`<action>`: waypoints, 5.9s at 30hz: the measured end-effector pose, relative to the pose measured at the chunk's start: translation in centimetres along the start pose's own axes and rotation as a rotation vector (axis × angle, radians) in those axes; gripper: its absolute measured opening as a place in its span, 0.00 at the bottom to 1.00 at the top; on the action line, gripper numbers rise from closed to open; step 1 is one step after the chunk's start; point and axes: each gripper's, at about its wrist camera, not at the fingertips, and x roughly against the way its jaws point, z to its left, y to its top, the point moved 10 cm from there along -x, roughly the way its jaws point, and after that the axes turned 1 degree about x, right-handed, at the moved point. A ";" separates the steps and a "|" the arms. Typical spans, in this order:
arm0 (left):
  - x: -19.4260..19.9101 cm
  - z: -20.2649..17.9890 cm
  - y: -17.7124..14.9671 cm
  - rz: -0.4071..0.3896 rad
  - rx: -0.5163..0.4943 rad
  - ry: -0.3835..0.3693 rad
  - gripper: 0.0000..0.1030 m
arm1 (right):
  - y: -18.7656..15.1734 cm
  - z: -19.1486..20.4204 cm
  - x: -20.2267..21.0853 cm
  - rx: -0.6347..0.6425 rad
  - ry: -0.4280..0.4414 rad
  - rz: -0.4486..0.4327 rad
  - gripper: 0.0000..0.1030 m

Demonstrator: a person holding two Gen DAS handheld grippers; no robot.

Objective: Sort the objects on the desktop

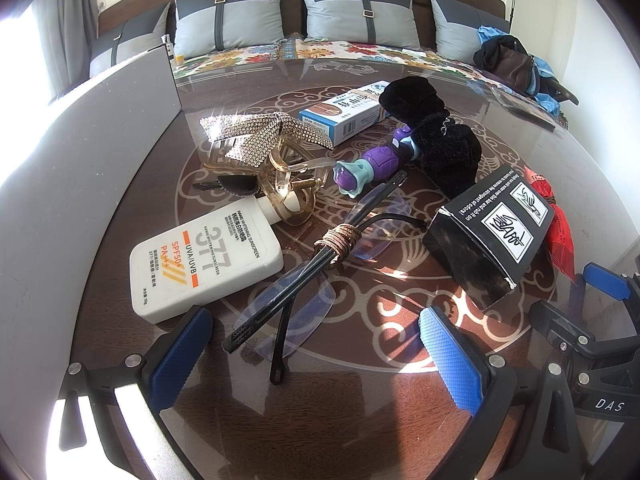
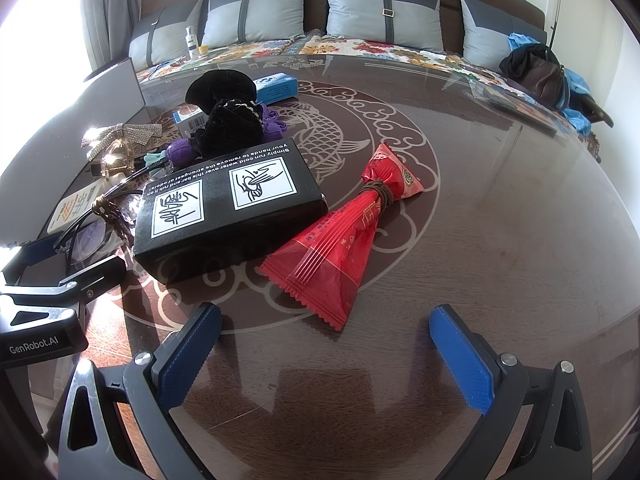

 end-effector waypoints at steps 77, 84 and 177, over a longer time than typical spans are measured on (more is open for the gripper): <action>-1.5 3.1 2.3 0.198 -0.113 -0.055 1.00 | -0.1 0.1 0.0 -0.006 0.000 -0.001 1.00; -0.3 3.0 2.8 0.149 -0.111 -0.077 0.49 | -0.1 0.1 0.0 -0.006 0.000 -0.001 1.00; 12.9 -2.0 -7.9 0.041 -0.020 -0.267 0.94 | -7.7 -2.2 8.2 0.102 -0.022 -0.073 0.87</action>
